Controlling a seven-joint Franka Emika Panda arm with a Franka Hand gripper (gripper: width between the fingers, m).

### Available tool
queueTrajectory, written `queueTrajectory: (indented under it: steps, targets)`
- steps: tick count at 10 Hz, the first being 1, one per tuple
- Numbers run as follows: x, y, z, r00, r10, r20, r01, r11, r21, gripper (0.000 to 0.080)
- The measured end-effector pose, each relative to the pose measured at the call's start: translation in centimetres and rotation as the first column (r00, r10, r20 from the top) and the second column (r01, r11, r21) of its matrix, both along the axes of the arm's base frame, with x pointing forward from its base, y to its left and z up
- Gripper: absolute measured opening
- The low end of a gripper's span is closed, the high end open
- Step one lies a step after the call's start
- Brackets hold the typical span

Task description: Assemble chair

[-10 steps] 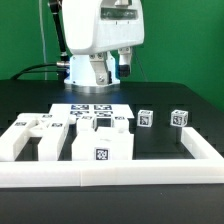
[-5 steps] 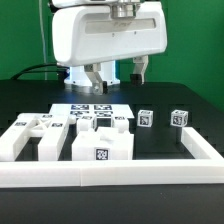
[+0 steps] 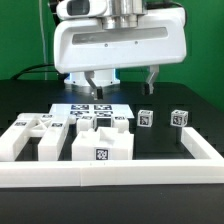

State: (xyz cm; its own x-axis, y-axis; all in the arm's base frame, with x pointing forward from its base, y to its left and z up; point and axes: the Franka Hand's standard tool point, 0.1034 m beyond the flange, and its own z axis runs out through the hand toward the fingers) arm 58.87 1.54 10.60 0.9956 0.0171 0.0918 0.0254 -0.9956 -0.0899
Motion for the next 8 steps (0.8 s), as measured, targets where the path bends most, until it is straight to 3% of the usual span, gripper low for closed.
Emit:
queueTrajectory:
  steps: [4, 8]
  targets:
    - [-0.1, 0.6, -0.2, 0.969, -0.247, -0.025, 0.247, 0.968, 0.033, 0.0650]
    - [-1.8, 2.4, -4.2, 0.962, -0.271, -0.036, 0.272, 0.962, 0.027, 0.0650]
